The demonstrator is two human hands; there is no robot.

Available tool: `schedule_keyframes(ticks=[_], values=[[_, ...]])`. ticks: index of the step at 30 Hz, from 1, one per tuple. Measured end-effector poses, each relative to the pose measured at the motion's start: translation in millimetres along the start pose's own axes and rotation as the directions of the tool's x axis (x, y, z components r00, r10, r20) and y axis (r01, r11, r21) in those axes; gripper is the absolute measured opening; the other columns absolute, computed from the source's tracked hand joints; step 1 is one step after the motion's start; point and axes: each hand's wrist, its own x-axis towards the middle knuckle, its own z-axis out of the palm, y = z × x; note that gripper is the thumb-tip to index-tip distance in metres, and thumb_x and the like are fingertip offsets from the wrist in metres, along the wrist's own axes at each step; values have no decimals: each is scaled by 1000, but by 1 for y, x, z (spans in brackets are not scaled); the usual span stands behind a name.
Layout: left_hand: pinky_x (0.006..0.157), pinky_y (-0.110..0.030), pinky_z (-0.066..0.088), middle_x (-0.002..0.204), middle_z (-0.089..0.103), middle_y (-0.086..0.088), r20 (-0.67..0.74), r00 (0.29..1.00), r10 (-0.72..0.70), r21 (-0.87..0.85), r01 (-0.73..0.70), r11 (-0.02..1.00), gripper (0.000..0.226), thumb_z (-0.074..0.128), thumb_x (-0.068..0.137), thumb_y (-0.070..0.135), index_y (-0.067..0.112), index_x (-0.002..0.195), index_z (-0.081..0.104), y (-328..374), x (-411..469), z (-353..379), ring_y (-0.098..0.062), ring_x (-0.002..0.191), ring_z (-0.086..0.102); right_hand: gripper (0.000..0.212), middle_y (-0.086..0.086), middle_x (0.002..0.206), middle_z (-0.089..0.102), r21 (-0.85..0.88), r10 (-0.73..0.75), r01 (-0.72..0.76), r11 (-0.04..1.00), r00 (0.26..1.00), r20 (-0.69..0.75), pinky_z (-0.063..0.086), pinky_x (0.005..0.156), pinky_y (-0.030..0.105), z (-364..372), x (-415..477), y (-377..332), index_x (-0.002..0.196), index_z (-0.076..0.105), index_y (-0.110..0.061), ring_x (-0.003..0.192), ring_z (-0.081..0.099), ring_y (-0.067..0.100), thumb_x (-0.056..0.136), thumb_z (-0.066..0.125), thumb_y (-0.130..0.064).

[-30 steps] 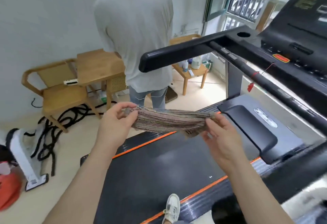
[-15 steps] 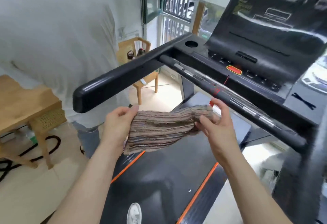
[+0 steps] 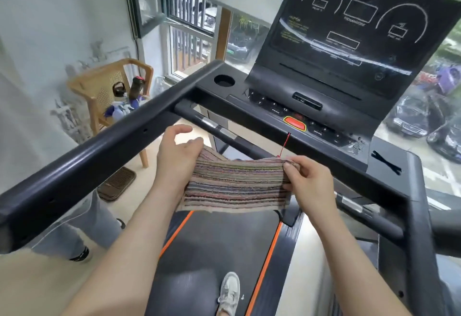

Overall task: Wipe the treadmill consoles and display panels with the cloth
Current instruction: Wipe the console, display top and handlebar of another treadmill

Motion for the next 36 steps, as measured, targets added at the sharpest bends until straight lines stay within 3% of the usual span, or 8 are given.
schedule_keyframes(ticks=[8, 16, 18, 20, 22, 26, 29, 36], values=[[67, -29, 48, 95, 56, 12, -87, 994, 72, 16, -71, 997, 16, 48, 95, 20, 28, 103, 60, 16, 102, 100, -6, 84, 54, 14, -10, 86, 72, 59, -16, 22, 998, 993, -114, 56, 78, 47, 6, 140, 40, 91, 71, -29, 84, 67, 16, 88, 58, -27], [84, -38, 48, 113, 59, 2, -7, 995, 97, 247, -92, 965, 28, 39, 98, 19, 32, 122, 44, 15, 197, 206, -19, 96, 57, 31, 5, 104, 56, -145, -109, 86, 986, 981, -162, 30, 72, 16, 3, 268, 80, 116, 60, -15, 80, 50, 6, 86, 61, -7], [86, -39, 44, 114, 56, -1, 70, 990, 125, 521, -143, 841, 34, 45, 95, 19, 28, 128, 40, 7, 216, 221, -26, 99, 53, 20, 7, 106, 61, -417, -277, 229, 879, 959, -56, 37, 82, 27, 22, 279, 90, 107, 67, -13, 97, 55, 21, 88, 62, -15], [88, -41, 40, 121, 48, -7, 46, 965, 257, 816, -185, 548, 41, 55, 88, 21, 24, 128, 43, -2, 230, 231, -30, 109, 42, 23, 8, 112, 68, -590, -332, 346, 729, 933, 137, 44, 95, 39, 45, 284, 97, 105, 71, -13, 112, 56, 30, 92, 57, -25], [88, -40, 41, 120, 46, -6, 74, 911, 406, 854, -268, 445, 32, 55, 86, 18, 21, 118, 55, -13, 235, 241, -28, 110, 38, 35, 15, 130, 59, -589, -283, 414, 694, 909, 305, 40, 104, 41, 59, 288, 94, 121, 64, -8, 124, 51, 32, 97, 51, -30], [89, -37, 46, 110, 63, -5, 200, 855, 479, 716, -462, 524, 35, 49, 79, 6, 10, 105, 72, -35, 243, 255, -26, 106, 51, 28, 9, 112, 66, -608, -378, 524, 597, 852, 363, 41, 97, 34, 69, 310, 83, 102, 69, -11, 111, 58, 27, 94, 53, -32], [85, -36, 49, 103, 69, -3, 170, 866, 470, 706, -440, 555, 32, 55, 75, 1, 12, 96, 76, -33, 253, 252, -26, 99, 57, 27, 6, 118, 65, -527, -326, 489, 696, 868, 374, 48, 97, 36, 80, 322, 81, 101, 65, -11, 119, 55, 24, 91, 49, -31], [91, -38, 48, 106, 68, -3, 86, 893, 441, 707, -367, 605, 38, 39, 79, 15, 10, 96, 73, -32, 266, 250, -24, 102, 52, 54, 12, 148, 43, -402, -264, 480, 780, 834, 484, 19, 117, 31, 129, 362, 54, 140, 43, -2, 141, 31, 24, 89, 47, -21]])
